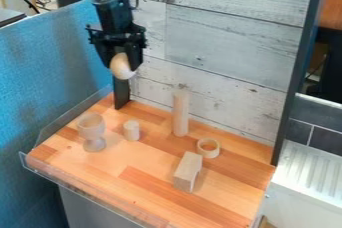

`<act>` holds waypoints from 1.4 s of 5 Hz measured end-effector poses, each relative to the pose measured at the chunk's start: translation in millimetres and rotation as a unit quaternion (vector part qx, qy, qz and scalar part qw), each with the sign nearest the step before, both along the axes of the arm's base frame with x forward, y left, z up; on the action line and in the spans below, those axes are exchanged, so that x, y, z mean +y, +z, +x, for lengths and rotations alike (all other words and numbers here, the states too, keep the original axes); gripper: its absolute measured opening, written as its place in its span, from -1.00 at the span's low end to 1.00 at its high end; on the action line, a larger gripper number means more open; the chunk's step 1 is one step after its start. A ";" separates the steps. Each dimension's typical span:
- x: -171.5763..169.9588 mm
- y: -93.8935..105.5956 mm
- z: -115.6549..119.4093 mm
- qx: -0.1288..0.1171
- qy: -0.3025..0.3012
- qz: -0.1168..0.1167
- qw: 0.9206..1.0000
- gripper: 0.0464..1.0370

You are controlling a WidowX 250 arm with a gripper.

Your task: Move the egg from the right holder to the left holder

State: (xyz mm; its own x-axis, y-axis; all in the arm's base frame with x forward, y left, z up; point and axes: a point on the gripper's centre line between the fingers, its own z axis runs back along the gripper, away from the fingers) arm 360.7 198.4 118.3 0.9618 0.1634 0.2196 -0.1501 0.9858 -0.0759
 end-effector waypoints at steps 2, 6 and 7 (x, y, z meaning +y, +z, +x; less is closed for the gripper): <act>48.7 -47.2 -12.5 0.036 0.042 0.027 0.998 0.43; 65.4 -83.4 -26.9 -0.003 0.010 0.059 0.998 0.43; 63.5 -94.0 -26.9 0.001 0.010 0.047 0.999 0.43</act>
